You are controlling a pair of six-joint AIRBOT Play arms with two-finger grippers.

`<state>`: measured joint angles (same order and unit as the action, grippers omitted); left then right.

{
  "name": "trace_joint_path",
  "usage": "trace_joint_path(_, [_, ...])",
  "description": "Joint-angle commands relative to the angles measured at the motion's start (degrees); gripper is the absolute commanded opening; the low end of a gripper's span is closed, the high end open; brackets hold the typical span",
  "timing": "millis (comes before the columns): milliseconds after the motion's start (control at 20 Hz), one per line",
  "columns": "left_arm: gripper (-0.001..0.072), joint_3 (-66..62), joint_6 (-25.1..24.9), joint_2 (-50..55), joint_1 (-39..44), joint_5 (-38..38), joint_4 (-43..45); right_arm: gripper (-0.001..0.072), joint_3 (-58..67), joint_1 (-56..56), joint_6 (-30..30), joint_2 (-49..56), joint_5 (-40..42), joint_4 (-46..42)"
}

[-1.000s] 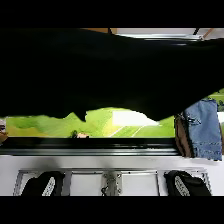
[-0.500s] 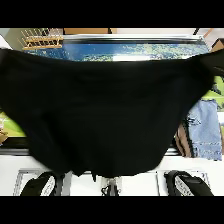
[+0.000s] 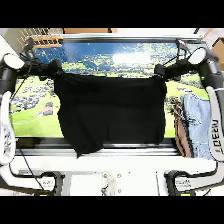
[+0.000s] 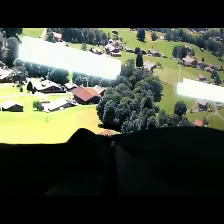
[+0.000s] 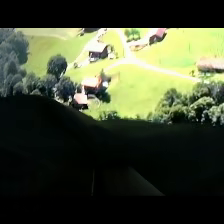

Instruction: Fold the clothes and pants, and hang the long-sleeved shirts on hangers.

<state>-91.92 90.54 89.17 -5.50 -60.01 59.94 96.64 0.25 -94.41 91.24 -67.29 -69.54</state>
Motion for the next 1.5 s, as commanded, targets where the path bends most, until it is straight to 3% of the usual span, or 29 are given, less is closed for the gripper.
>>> trace_joint_path(0, [0.0007, -8.83, -0.33, 11.58, 0.5, -0.09, 0.0, 0.0011, 0.83, 0.24, 0.04, 5.86, 10.12, -0.83])
trace_joint_path(150, [0.0007, -12.57, -0.33, 15.21, 0.39, -1.73, 0.04, 0.0012, 0.81, 0.22, 0.07, 6.62, 14.21, -1.7])
trace_joint_path(350, [0.0007, -12.26, -0.11, 15.3, 0.46, -3.8, 3.56, 0.0011, 0.2, 0.46, 0.07, 6.47, 10.86, -9.44])
trace_joint_path(750, [0.0007, 8.87, -0.81, 10.67, 0.76, 0.61, 2.89, 0.0012, -10.75, 1.31, 0.07, 6.32, 7.39, -10.45])
trace_joint_path(1000, [0.0007, 14.69, -0.81, 8.96, 0.5, 1.46, 2.97, 0.002, -13.35, 1.66, 0.02, 6.36, 5.66, -9.77])
trace_joint_path(1050, [0.0008, 14.64, -0.79, 8.9, 0.52, 1.11, 2.95, 0.0067, -13.35, 1.64, 0.02, 6.23, 5.29, -9.51])
trace_joint_path(1100, [0.0142, 14.6, -0.79, 8.41, 0.57, 1.07, 2.89, 0.0329, -13.33, 1.6, 0.04, 6.05, 4.98, -8.17])
trace_joint_path(1150, [0.0416, 14.6, -0.79, 7.54, 0.57, 1.22, 2.91, 0.0564, -13.27, 1.55, 0.07, 5.57, 4.61, -7.21])
trace_joint_path(1200, [0.0472, 14.6, -0.79, 6.01, 0.57, 1.62, 2.97, 0.0584, -13.2, 1.53, 0.11, 4.5, 3.96, -7.23])
trace_joint_path(1450, [0.0472, 16.61, -1.2, -8.02, -1.27, -2.45, 10.75, 0.0585, -15.72, -2.01, 6.36, -8.66, -6.16, -10.4])
